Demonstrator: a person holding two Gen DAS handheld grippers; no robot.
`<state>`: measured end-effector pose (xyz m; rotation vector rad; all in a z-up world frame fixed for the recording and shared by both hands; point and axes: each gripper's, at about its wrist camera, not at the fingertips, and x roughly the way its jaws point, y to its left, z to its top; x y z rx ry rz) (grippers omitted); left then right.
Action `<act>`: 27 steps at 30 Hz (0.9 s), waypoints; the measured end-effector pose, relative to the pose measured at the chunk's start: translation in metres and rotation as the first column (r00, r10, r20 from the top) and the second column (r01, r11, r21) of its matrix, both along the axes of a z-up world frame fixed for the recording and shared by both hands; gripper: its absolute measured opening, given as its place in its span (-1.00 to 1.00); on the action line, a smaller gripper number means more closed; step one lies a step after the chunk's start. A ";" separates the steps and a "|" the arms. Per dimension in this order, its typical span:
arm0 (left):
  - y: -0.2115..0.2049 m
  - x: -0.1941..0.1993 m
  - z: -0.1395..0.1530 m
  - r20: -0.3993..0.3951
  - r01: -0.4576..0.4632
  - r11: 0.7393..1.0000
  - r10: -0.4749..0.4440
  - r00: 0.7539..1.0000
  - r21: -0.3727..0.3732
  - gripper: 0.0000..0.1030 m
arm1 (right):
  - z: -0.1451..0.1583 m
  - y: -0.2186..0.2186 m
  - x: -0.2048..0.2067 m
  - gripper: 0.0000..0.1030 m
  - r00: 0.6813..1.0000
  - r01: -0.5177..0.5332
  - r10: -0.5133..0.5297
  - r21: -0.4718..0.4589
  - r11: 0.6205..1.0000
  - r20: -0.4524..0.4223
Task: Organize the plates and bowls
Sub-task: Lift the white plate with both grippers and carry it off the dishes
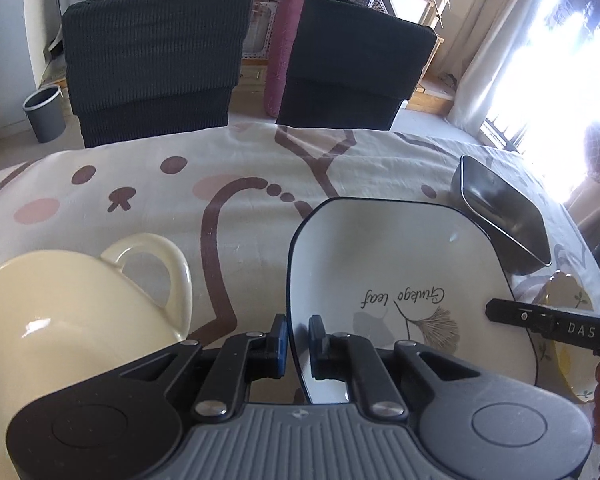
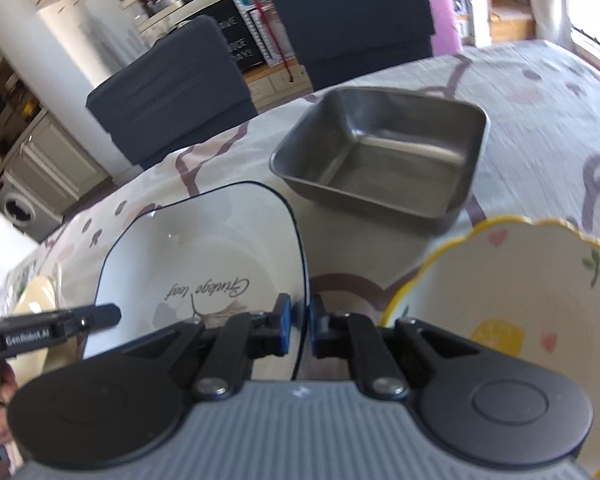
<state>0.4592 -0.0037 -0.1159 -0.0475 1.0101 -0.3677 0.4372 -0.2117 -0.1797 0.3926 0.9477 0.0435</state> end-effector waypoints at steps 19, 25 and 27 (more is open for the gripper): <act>-0.004 0.007 0.003 -0.123 -0.057 0.998 0.059 0.991 0.023 -0.72 | 0.001 -0.001 0.015 -0.75 0.995 -0.097 0.097 -0.045 0.994 0.002; -0.008 0.006 0.000 -0.109 -0.069 0.997 0.072 0.991 0.034 -0.72 | 0.001 -0.001 0.015 -0.74 0.993 -0.116 0.116 -0.048 0.992 0.001; -0.008 0.005 0.001 -0.100 -0.069 0.997 0.072 0.992 0.035 -0.72 | 0.001 0.000 0.015 -0.74 0.993 -0.120 0.120 -0.048 0.992 0.000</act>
